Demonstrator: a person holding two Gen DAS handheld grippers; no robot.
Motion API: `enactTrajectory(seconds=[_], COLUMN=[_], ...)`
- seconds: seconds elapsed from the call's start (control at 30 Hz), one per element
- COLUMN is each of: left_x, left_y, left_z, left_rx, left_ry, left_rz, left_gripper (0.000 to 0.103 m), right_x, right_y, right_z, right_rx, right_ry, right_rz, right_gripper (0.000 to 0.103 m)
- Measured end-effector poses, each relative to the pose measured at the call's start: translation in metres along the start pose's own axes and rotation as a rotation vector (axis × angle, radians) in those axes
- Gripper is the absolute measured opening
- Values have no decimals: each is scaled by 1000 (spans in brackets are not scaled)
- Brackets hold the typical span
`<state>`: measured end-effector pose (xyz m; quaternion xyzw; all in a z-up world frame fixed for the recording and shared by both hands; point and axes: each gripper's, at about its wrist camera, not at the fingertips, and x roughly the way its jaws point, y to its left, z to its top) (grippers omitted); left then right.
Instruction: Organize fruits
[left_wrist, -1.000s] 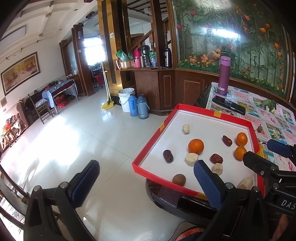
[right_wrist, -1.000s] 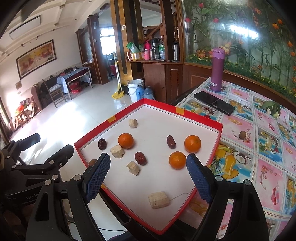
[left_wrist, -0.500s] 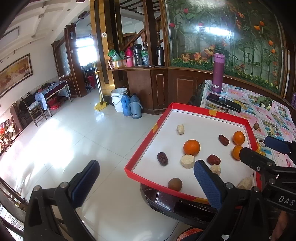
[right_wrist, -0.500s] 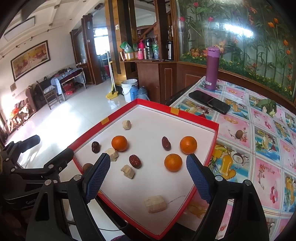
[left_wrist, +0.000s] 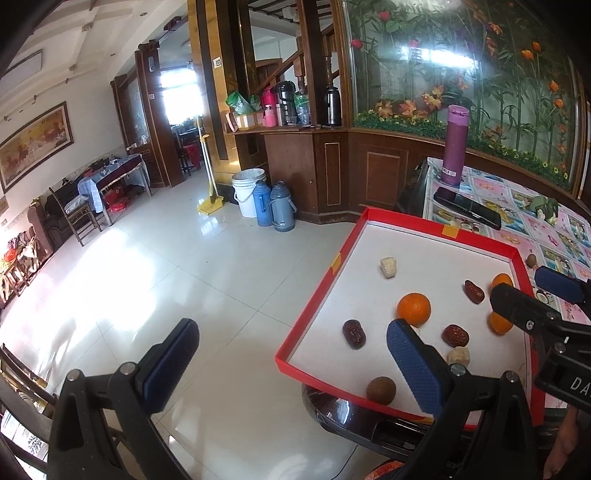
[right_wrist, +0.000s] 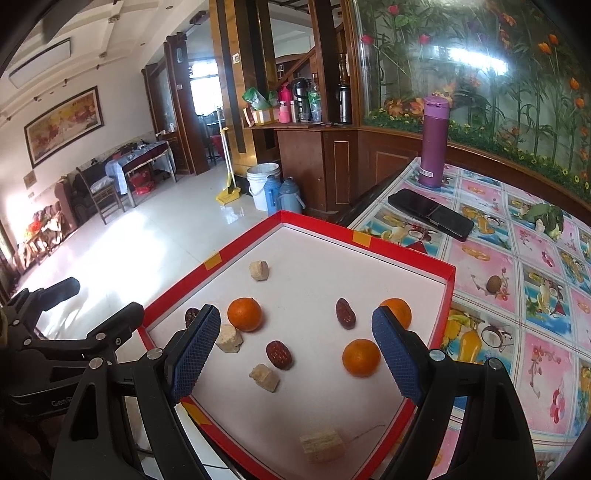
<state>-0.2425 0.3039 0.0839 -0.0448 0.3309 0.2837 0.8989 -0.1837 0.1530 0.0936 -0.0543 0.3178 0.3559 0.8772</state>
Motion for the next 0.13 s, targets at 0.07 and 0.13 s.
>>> enactTrajectory(seconds=[0.07, 0.13], left_x=[1, 1], left_y=[0, -5], left_z=[0, 1], left_rx=[-4, -2], left_ry=[6, 9], left_rz=[18, 32], left_gripper=[103, 103], right_x=[1, 1], right_y=[-2, -6], right_z=[0, -1], right_rx=[-6, -9], right_ry=[2, 1], right_rz=[11, 18], right_gripper=[84, 84])
